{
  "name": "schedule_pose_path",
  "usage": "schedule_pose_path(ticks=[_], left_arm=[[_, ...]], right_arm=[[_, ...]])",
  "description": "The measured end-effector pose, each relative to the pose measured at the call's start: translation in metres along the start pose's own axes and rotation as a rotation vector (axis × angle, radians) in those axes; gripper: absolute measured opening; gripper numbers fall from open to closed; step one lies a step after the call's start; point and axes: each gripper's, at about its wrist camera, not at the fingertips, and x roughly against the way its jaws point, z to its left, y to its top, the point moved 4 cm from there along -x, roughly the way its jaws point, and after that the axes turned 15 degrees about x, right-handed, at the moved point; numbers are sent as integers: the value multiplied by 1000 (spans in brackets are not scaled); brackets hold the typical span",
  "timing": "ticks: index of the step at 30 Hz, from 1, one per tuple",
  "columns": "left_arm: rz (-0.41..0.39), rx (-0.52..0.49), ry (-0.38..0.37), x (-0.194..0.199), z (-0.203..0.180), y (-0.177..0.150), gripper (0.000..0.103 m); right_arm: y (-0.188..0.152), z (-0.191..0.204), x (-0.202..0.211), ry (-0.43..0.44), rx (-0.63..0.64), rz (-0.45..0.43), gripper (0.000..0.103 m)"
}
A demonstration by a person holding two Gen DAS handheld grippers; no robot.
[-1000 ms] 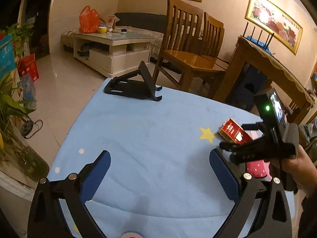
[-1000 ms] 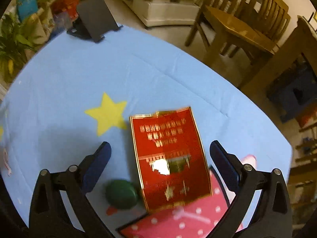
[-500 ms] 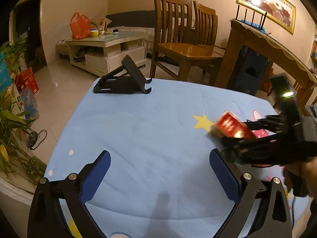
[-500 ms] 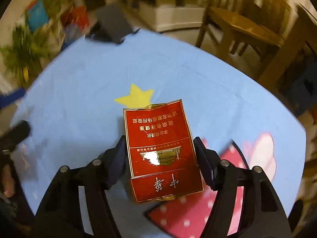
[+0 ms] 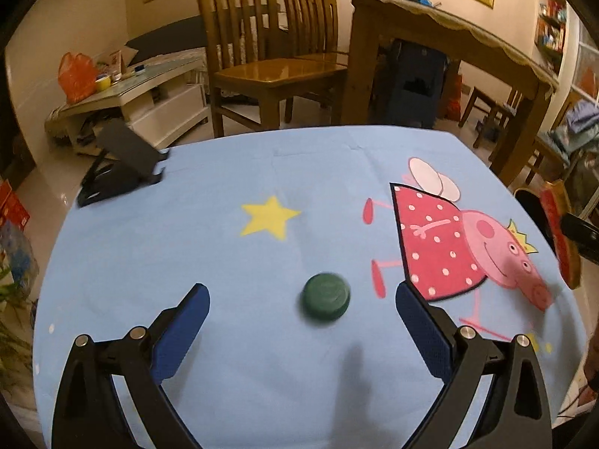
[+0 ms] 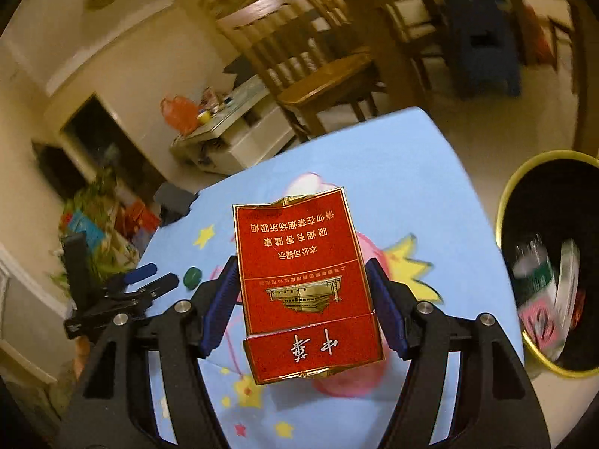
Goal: Collect trash
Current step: 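Grasp the red cigarette pack with the right tool while the left tool grasps the green cap, then carry cigarette pack and green cap over the bin and open both tools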
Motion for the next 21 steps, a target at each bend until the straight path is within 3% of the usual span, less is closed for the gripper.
schedule_pose_path(ticks=[2, 3, 5, 6, 9, 13, 16, 21], left_arm=[[24, -7, -1, -12, -6, 0, 81], [57, -6, 3, -22, -7, -3, 60], [36, -39, 44, -26, -12, -6, 45], [41, -43, 24, -25, -15, -8, 30], [18, -57, 30, -21, -19, -16, 30], [-15, -72, 97, -17, -23, -21, 29], [-11, -29, 103, -9, -27, -26, 29], [-123, -59, 96, 27, -59, -17, 29]], right_arm=[[1, 0, 9, 2, 21, -14, 66], [4, 1, 13, -2, 37, -23, 66], [6, -1, 22, 2, 36, -44, 66], [6, -1, 25, 6, 27, -57, 66], [8, -2, 34, 4, 25, -83, 66], [14, -6, 44, -10, 14, -121, 66], [17, -11, 55, -36, 17, -142, 66], [17, -17, 66, -115, 67, -131, 66]])
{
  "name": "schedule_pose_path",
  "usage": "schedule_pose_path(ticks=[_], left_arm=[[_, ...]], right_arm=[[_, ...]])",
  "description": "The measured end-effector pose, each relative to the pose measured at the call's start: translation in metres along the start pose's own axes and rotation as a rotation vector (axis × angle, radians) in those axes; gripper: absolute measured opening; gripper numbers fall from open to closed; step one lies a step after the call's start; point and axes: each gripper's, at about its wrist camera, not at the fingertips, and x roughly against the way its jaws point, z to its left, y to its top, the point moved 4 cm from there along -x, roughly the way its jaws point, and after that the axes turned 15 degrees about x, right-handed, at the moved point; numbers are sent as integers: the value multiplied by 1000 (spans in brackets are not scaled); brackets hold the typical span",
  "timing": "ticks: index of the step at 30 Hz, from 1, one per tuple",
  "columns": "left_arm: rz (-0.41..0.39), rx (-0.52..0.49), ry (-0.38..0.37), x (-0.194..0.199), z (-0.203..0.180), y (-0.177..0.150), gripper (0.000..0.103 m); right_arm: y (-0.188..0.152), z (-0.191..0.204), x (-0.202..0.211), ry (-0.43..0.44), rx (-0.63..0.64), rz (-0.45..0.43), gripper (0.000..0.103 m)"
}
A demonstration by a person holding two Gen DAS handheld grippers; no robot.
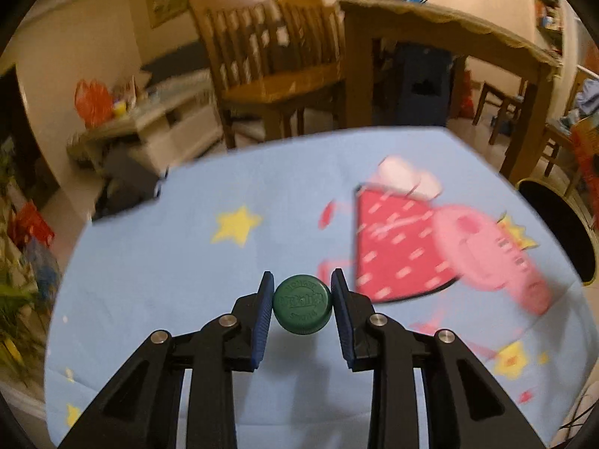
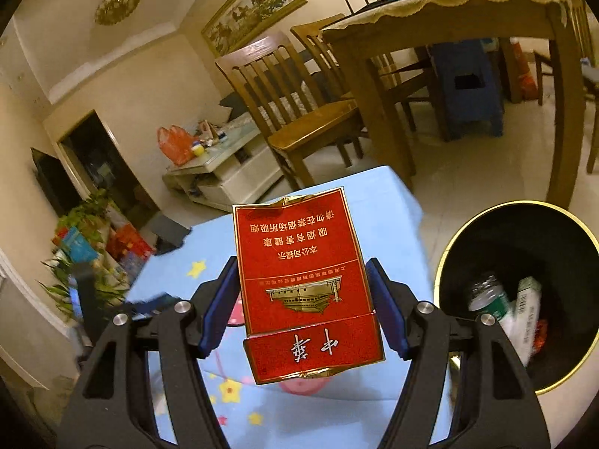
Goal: Collect trash
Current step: 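Carry cigarette pack and green cap over the bin and open both tools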
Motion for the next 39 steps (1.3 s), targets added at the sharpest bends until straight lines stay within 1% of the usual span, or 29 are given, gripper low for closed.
schedule_pose_path(ticks=[1, 4, 6, 8, 10, 13, 18, 20, 22, 24, 25, 26, 27, 29, 31, 33, 36, 39], left_arm=[[-20, -15, -17, 7, -10, 4, 29], [-41, -41, -61, 21, -41, 10, 29], [-45, -62, -84, 24, -60, 13, 29], [-41, -83, -114, 25, -82, 11, 29], [-35, -101, -133, 25, -102, 8, 29], [-34, -132, -161, 27, -128, 3, 29], [-46, -170, -193, 31, -163, 0, 29], [-47, -180, -202, 32, -174, -1, 29], [-46, -192, -210, 32, -186, -1, 29], [-45, -204, -217, 33, -195, -5, 29], [-45, -210, -219, 32, -199, -6, 29], [-46, -217, -221, 32, -202, -7, 29], [-46, -225, -225, 32, -207, -9, 29], [-45, -234, -231, 32, -213, -11, 29], [-40, -243, -237, 30, -221, -13, 29], [-36, -249, -241, 28, -228, -14, 29], [-34, -263, -252, 27, -237, -17, 29], [-34, -282, -264, 28, -248, -20, 29]], right_arm=[[0, 0, 0, -21, 10, 5, 66], [-1, -6, 5, -87, 37, 19, 66], [-3, -13, 9, -155, 81, 41, 66], [-8, -22, 11, -243, 128, 82, 66], [-15, -35, 12, -272, 115, 97, 66], [-20, -62, 20, -344, 85, 102, 66], [-12, -84, 49, -457, 87, 19, 66], [-9, -90, 55, -503, 100, 2, 67], [-9, -100, 54, -534, 98, 16, 67], [-14, -118, 45, -558, 67, 45, 68], [-19, -129, 38, -565, 50, 74, 69], [-27, -140, 29, -578, 33, 129, 71], [-27, -146, 19, -591, 23, 158, 82], [-33, -155, 16, -618, 9, 180, 98], [-32, -155, 20, -623, 5, 155, 98], [-28, -154, 32, -628, -3, 107, 98], [-24, -152, 53, -645, -22, 50, 98], [-20, -152, 77, -654, -72, -17, 98]])
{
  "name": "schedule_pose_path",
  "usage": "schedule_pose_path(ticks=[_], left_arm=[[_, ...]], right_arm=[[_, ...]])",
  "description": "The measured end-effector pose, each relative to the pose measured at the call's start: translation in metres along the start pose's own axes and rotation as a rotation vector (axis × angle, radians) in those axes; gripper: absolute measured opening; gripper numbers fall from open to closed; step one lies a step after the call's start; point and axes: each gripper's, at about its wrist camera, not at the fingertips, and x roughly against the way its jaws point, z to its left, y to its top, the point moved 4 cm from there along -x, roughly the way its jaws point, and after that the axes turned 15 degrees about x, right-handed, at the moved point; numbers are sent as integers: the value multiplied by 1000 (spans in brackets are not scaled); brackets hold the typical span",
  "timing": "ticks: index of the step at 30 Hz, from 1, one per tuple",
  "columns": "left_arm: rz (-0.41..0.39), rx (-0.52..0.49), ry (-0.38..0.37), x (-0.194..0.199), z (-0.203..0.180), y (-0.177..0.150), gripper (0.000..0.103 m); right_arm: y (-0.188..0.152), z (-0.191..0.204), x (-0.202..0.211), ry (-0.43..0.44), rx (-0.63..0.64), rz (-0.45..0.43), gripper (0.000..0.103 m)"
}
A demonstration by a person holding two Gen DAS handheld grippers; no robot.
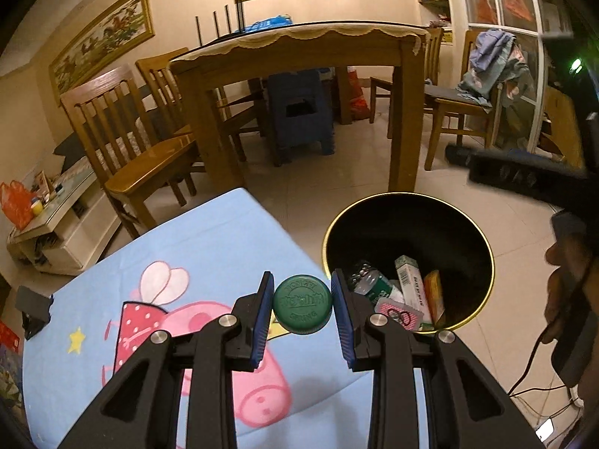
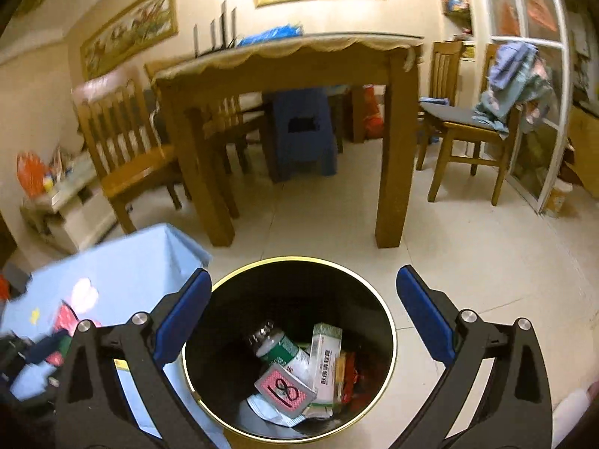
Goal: Collect trash
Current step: 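Carry cigarette pack and green cap over the bin and open both tools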
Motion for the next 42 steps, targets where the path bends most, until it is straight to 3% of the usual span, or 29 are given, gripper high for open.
schedule_pose_path(ticks=[10, 18, 33, 35, 37, 39, 42], left_arm=[[-10, -78, -69, -26, -61, 27, 29], [30, -87, -111, -62, -93, 40, 29], [51, -100, -118, -72, -88, 34, 31], [48, -91, -117, -68, -83, 34, 36], [38, -83, -95, -59, -73, 34, 64], [-14, -75, -35, -41, -52, 35, 83], [-75, -70, 33, -11, -14, 36, 92]], right_arm=[[2, -57, 56, -93, -188, -162, 98], [-6, -81, 66, -119, -243, -167, 98], [-3, -76, 65, -133, -235, -155, 98], [-2, -74, 61, -127, -224, -139, 98], [0, -65, 53, -115, -197, -108, 98], [3, -52, 43, -100, -170, -63, 98], [12, -10, 35, -75, -63, -32, 98]])
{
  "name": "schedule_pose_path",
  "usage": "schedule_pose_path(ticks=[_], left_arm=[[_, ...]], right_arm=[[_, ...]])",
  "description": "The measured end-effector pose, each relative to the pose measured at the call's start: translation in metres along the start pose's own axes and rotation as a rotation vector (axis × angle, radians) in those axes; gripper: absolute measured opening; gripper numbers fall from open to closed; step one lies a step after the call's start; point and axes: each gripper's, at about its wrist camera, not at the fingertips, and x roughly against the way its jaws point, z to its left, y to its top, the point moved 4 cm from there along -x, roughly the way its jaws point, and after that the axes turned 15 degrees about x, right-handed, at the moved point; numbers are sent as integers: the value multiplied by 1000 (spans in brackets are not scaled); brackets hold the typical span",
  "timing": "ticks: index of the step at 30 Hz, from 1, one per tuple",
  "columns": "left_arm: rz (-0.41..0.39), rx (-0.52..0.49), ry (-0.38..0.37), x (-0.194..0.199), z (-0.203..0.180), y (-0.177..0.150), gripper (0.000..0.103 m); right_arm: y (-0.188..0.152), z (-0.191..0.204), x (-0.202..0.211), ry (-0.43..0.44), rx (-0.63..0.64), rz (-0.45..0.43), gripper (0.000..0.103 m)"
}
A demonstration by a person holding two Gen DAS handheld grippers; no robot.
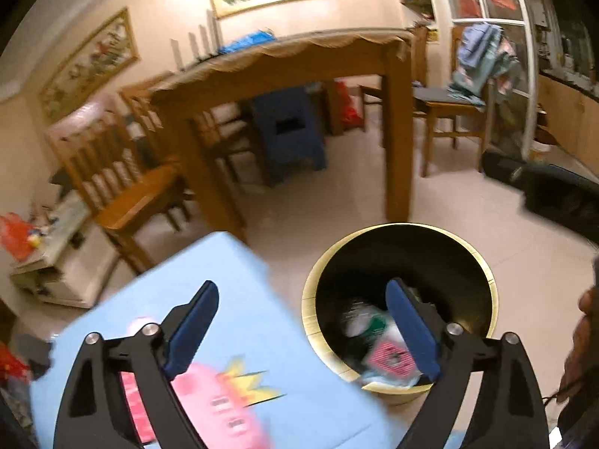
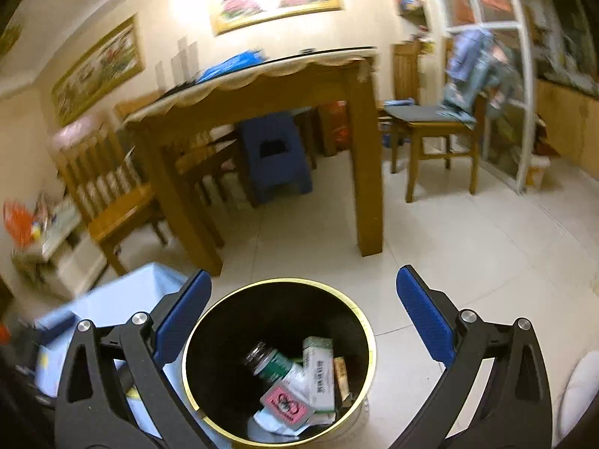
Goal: Collect trash
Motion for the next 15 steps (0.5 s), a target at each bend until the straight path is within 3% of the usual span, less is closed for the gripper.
schedule_pose_path(ticks=[1, 3, 8, 15], left_arm=[[-14, 8, 23, 8, 13, 1, 97], [-41, 47, 74, 32, 52, -1, 97], [-57, 155, 185, 99, 148, -18, 97], [-62, 246, 329, 180, 231, -47, 97]], right_arm=[[1, 16, 3, 3, 42, -1, 98], [5, 51, 12, 18, 120, -12, 98], [-1, 155, 68, 181, 285, -75, 98], [-15, 242, 114, 388, 287, 3, 98]])
